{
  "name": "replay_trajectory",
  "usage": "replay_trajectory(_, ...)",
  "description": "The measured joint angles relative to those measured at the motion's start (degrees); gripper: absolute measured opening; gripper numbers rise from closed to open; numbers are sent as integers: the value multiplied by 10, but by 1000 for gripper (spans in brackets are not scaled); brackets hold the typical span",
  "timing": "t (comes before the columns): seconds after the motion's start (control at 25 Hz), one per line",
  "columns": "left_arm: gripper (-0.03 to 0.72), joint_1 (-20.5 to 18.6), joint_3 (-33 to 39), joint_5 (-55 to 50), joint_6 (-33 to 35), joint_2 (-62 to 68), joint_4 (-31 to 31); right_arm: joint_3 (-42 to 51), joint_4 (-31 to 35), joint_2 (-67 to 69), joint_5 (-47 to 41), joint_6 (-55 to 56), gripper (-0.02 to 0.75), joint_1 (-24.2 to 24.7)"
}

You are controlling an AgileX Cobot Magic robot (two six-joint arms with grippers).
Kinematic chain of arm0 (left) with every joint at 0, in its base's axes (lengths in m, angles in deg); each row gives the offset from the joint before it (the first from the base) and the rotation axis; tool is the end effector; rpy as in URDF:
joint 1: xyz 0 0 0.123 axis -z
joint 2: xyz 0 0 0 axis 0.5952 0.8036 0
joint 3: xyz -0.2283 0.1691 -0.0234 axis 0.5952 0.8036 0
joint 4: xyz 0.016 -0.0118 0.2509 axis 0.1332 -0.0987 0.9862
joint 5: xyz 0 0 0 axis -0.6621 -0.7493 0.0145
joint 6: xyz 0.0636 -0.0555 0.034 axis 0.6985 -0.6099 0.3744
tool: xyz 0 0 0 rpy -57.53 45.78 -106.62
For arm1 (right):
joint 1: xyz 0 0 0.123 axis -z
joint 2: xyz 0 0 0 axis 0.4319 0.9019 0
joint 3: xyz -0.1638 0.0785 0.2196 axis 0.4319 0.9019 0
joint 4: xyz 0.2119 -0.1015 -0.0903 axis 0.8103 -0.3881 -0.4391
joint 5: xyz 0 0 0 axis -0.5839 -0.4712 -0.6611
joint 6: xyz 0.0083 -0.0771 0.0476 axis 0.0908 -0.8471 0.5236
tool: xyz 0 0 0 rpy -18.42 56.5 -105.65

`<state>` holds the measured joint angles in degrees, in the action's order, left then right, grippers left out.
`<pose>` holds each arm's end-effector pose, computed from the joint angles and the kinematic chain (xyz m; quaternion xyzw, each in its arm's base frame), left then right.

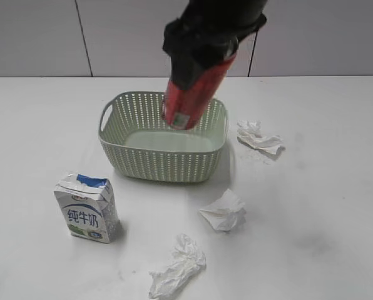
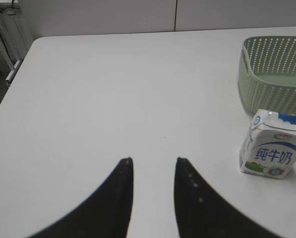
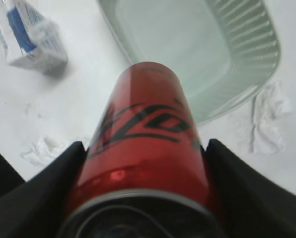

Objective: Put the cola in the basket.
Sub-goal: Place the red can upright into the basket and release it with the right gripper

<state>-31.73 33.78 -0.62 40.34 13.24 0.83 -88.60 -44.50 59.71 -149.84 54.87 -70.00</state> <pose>-0.0034 -0.0054 0.2825 0.0498 0.8446 -0.0501 0.5307 0.2705 0.2711 0.3414 -0.4278 0.8811 0.0863 0.1821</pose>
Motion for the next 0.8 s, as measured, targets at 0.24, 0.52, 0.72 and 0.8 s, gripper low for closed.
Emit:
replay_trajectory(0.24,228,0,0,0,0,0,0,-104,-34,62,-5,-47,524,5)
replay_trajectory(0.52,228,0,0,0,0,0,0,-155,-36,175,-4,-160,524,29)
replay_trajectory(0.72,228,0,0,0,0,0,0,-156,-38,225,-4,-324,523,37)
replay_trajectory(0.8,228,0,0,0,0,0,0,-156,-38,239,3,-399,523,38)
